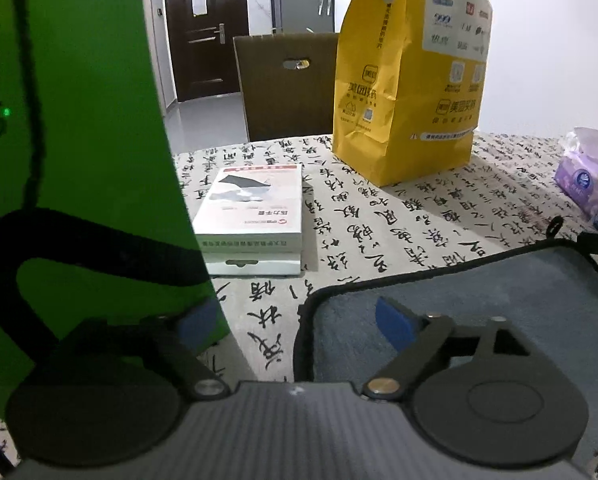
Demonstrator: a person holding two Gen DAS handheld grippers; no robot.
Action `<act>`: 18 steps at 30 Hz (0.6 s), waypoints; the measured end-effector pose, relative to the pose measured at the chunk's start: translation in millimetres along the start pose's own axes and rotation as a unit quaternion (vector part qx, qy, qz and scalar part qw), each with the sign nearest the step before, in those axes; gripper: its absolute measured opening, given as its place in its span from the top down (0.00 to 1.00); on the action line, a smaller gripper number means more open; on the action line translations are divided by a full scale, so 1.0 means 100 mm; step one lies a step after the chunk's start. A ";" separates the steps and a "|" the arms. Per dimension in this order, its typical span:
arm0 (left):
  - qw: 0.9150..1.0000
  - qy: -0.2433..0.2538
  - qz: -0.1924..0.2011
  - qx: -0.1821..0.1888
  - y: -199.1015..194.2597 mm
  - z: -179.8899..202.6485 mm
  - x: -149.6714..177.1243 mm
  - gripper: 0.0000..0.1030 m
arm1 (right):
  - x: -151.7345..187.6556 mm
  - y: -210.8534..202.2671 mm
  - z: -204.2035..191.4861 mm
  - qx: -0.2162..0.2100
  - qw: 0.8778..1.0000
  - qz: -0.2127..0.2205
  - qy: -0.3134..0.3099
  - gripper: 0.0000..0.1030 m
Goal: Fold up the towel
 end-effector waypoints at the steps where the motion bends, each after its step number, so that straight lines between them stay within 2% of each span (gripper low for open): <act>1: 1.000 0.003 0.008 0.002 -0.06 0.01 0.00 0.07 | 0.01 -0.03 0.00 0.001 1.000 -0.002 -0.001 0.05; 3: 1.000 0.008 0.025 -0.002 -0.20 0.02 0.00 0.03 | 0.05 -0.10 0.01 0.008 1.000 -0.006 -0.003 0.00; 18: 0.999 -0.030 0.028 -0.016 -0.86 -0.05 0.22 0.00 | 0.24 -0.79 -0.04 0.005 1.000 0.000 0.015 0.00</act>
Point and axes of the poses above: each gripper's, at about its wrist camera, not at the fingertips, and y roughly the way its jaws point, z to its right, x to its underside, the point moved 10 cm from there along y, roughly the way its jaws point, and after that the axes turned 12 degrees about z, right-handed, at the moved point
